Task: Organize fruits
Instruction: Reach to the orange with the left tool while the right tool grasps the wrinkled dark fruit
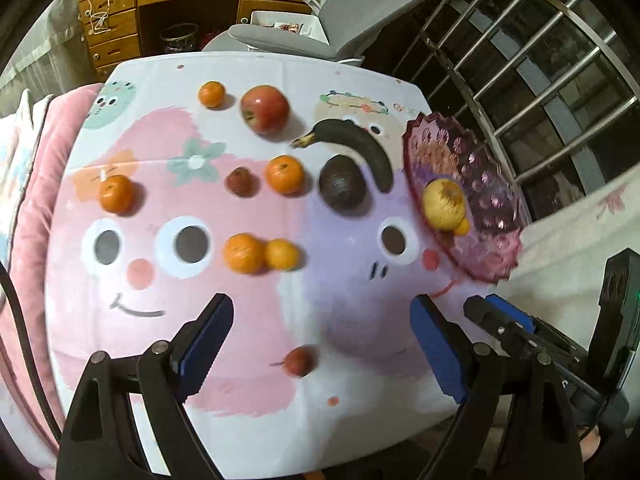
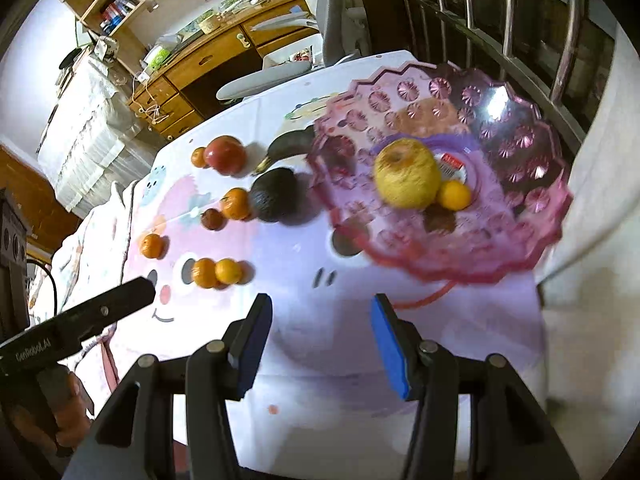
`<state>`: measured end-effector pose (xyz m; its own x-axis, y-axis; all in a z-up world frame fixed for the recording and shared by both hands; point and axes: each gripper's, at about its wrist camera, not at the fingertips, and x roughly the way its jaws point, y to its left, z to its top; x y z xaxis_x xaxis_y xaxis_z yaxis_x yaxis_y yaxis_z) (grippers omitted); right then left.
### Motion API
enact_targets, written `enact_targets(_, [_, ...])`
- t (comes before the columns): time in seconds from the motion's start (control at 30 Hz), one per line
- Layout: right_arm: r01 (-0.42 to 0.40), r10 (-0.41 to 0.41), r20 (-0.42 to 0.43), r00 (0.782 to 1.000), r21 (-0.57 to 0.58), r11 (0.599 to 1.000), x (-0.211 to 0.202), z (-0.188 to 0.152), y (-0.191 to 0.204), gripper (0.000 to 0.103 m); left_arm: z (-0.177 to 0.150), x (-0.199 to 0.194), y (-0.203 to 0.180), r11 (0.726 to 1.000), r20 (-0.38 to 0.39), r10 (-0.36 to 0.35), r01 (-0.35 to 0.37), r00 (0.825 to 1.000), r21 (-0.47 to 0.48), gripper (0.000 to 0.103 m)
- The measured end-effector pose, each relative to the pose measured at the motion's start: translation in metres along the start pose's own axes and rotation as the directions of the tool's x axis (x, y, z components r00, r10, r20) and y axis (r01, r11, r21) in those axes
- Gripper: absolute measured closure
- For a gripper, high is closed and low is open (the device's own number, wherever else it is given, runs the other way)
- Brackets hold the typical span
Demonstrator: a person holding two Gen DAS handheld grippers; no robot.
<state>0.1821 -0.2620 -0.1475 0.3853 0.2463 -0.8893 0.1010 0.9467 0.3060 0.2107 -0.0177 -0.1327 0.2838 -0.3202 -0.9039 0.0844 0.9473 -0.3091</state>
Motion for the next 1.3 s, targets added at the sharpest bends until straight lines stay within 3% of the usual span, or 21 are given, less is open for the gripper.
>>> enact_targets(0.37, [0.005, -0.012, 0.061, 0.998, 0.108, 0.994, 0.004, -0.058, 0.051, 0.051, -0.013, -0.028, 0.053, 0.992, -0.019, 0.0, 0.002, 1.0, 0.128, 0.014])
enact_targets(0.67, [0.047, -0.055, 0.104, 0.993, 0.085, 0.995, 0.016, -0.091, 0.088, 0.051, -0.012, -0.032, 0.069, 0.961, -0.026, -0.025, 0.032, 0.999, 0.276, 0.014])
enact_targets(0.93, [0.106, -0.099, 0.108, 0.989, -0.062, 0.992, 0.027, -0.103, 0.11, 0.051, 0.002, -0.009, 0.066, 0.929, -0.06, -0.041, 0.061, 0.997, 0.364, 0.014])
enact_targets(1.3, [0.119, -0.113, 0.04, 0.993, -0.282, 0.952, 0.07, -0.11, 0.12, 0.052, 0.02, 0.055, 0.055, 0.917, -0.135, -0.013, 0.065, 0.991, 0.393, 0.017])
